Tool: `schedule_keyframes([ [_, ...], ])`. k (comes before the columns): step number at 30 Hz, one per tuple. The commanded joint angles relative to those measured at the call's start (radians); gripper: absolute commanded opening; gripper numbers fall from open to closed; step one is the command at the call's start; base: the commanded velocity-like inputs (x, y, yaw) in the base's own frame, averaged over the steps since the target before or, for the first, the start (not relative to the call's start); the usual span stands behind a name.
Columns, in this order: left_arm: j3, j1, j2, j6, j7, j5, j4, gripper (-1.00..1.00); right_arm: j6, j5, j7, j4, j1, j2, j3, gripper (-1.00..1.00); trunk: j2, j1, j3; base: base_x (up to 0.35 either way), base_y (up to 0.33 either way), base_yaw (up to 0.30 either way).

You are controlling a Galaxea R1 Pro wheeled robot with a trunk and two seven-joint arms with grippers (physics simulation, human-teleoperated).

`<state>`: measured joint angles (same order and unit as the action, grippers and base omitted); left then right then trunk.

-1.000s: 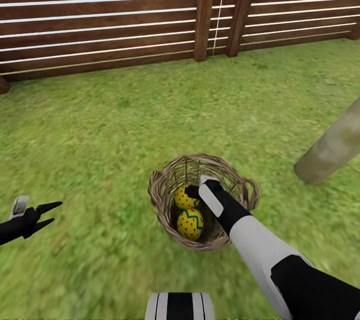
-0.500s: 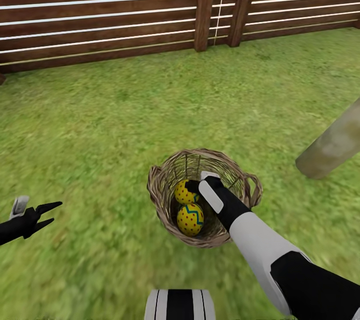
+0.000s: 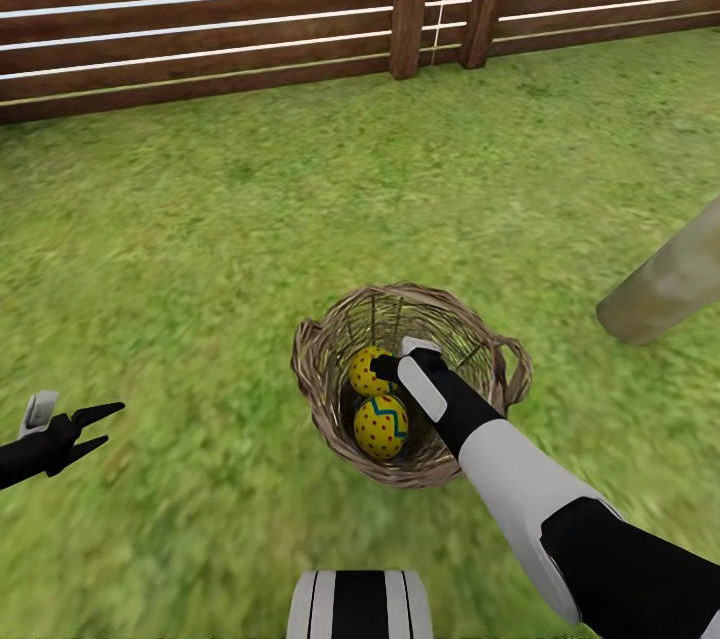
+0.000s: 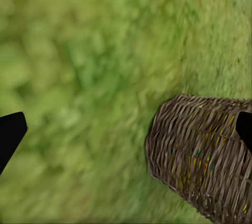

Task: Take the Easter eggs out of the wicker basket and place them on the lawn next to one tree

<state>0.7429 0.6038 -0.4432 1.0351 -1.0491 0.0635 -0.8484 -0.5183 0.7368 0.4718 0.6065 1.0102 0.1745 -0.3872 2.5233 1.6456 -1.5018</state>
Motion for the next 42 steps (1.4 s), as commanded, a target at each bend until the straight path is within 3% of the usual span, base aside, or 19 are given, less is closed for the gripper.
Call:
schedule_keyframes([
  [1, 0.001, 0.001, 0.000, 0.008, 0.000, 0.004, 0.000, 1.00, -0.002, 0.007, 0.008, 0.001, 0.001, 0.000, -0.002, 1.00, 0.000, 0.000, -0.001, 0.000, 0.000, 0.000],
  [24, 0.001, -0.001, 0.000, 0.008, 0.000, 0.002, 0.000, 1.00, 0.000, 0.007, 0.001, 0.000, 0.002, 0.000, -0.003, 1.00, 0.000, 0.000, -0.001, 0.031, 0.012, 0.000],
  [29, 0.001, 0.000, 0.000, 0.008, 0.000, 0.002, 0.000, 1.00, 0.001, 0.006, -0.079, 0.000, 0.002, 0.000, -0.003, 1.00, 0.000, 0.000, -0.001, 0.005, 0.000, 0.000],
  [32, 0.001, 0.000, 0.000, 0.008, 0.000, 0.003, 0.000, 1.00, 0.008, 0.006, -0.094, 0.000, 0.002, 0.000, -0.004, 1.00, 0.000, 0.000, -0.001, 0.000, 0.000, 0.000],
  [42, 0.001, -0.001, 0.000, 0.008, 0.000, 0.004, 0.000, 1.00, 0.025, 0.006, -0.102, -0.001, 0.002, 0.000, -0.004, 1.00, 0.003, 0.004, -0.039, 0.000, 0.000, 0.000],
])
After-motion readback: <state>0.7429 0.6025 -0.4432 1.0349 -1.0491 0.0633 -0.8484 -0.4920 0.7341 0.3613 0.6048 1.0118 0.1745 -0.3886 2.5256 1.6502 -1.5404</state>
